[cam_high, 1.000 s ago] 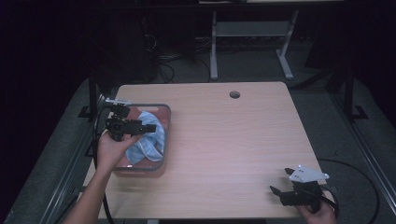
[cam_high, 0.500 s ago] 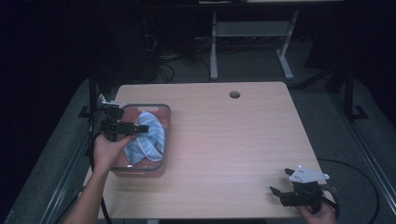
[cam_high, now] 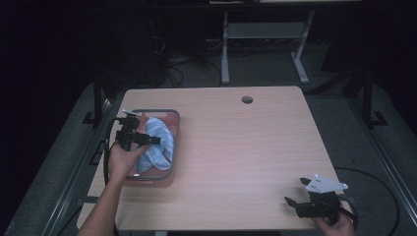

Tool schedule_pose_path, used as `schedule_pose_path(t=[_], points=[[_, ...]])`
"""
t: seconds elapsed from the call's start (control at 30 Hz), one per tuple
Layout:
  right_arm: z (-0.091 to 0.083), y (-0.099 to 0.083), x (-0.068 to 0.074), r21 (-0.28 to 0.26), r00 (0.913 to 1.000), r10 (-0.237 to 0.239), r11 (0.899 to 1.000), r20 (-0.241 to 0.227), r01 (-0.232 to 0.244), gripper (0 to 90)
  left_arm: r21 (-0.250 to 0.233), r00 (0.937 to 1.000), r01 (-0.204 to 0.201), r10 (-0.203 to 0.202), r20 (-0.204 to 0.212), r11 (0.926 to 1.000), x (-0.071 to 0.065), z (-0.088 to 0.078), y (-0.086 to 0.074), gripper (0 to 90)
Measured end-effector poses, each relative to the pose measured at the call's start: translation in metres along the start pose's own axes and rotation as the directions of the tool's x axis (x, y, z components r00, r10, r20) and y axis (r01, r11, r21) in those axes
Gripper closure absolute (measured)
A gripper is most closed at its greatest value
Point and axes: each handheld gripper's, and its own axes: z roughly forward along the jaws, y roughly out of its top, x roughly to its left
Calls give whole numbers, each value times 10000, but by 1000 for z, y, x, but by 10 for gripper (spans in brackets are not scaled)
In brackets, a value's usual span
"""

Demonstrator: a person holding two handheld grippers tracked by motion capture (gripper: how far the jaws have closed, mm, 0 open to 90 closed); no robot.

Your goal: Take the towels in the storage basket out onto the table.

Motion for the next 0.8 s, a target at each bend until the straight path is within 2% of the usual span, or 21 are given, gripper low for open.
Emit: schedule_pose_path(t=[0.17, 0.23, 0.33, 0.4, 0.63, 0.8], points=[[0, 1, 2, -29, 10000, 65, 10000, -24, -65, 144, 413, 9989, 76, -57, -462, 9991, 0, 8, 1, 413], [-1, 1, 2, -38, 10000, 56, 10000, -33, -56, 144, 527, 9975, 58, -21, -707, 9986, 0, 10, 1, 517], [0, 0, 1, -59, 10000, 36, 10000, -26, -36, 144, 742, 9961, -116, 180, -865, 9972, -1, 12, 0, 669], [-1, 0, 1, -70, 10000, 50, 10000, -10, -50, 144, 816, 9950, -190, 269, -964, 9965, -2, 11, 0, 717], [-1, 1, 2, -43, 10000, 75, 10000, -27, -75, 144, 464, 9953, -426, 464, -850, 9980, -4, -2, -7, 742], [-2, 2, 1, -198, 9997, 254, 9995, 27, -254, 144, -83, 9987, -261, 257, -444, 9996, 3, -18, -18, 743]])
